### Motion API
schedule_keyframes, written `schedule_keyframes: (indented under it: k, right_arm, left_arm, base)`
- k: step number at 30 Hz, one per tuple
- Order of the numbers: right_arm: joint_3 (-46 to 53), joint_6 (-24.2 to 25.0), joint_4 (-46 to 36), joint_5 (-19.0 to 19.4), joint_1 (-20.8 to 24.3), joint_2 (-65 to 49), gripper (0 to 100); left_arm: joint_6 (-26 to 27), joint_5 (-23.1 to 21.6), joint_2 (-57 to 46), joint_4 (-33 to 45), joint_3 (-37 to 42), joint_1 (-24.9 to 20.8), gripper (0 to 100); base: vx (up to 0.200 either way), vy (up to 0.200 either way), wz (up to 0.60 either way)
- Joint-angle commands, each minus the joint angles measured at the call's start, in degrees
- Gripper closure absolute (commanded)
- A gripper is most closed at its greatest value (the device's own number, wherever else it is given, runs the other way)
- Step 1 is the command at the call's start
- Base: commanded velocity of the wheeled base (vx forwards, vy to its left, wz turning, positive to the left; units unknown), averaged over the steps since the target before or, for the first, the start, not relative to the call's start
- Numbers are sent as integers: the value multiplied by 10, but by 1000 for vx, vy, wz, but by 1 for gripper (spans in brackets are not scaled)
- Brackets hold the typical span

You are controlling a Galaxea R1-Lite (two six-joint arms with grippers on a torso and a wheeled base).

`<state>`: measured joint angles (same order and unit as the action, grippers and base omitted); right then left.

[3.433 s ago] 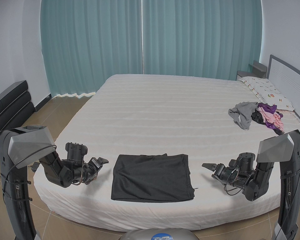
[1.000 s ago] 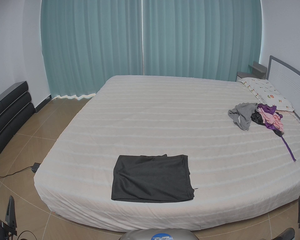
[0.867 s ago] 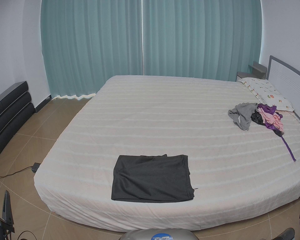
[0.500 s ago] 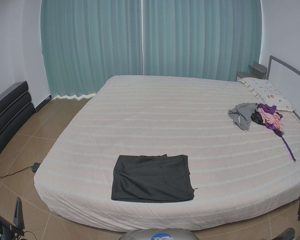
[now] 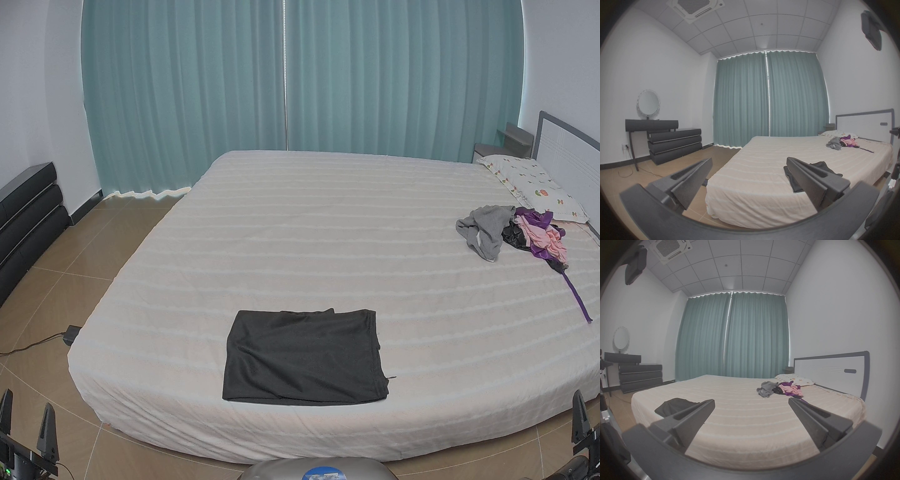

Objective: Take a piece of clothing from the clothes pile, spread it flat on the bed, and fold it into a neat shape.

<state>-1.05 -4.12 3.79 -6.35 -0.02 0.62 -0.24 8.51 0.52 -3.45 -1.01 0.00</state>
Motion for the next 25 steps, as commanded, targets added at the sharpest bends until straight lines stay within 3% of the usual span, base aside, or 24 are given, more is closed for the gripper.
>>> schedule_keyframes:
  k: [1, 2, 6, 9, 25]
  right_arm:
    - [10, -4, -6, 69, 0, -5, 0]
    - [10, -2, -26, 85, -1, -5, 0]
    - [1, 21, -63, 79, -2, -5, 0]
    - [3, 21, -58, 76, -2, -5, 0]
    - [10, 29, -35, 74, -1, -5, 0]
  left_arm:
    - [-12, -8, -2, 5, 10, 0, 0]
    - [-15, -22, -2, 9, 9, -1, 0]
    - [-20, -81, -2, 37, 10, 0, 0]
    - [8, -82, -2, 35, 10, 0, 0]
    - [5, -83, -2, 35, 10, 0, 0]
  base:
    - [0, 0, 0]
    - [0, 0, 0]
    - [0, 0, 0]
    - [0, 0, 0]
    - [0, 0, 0]
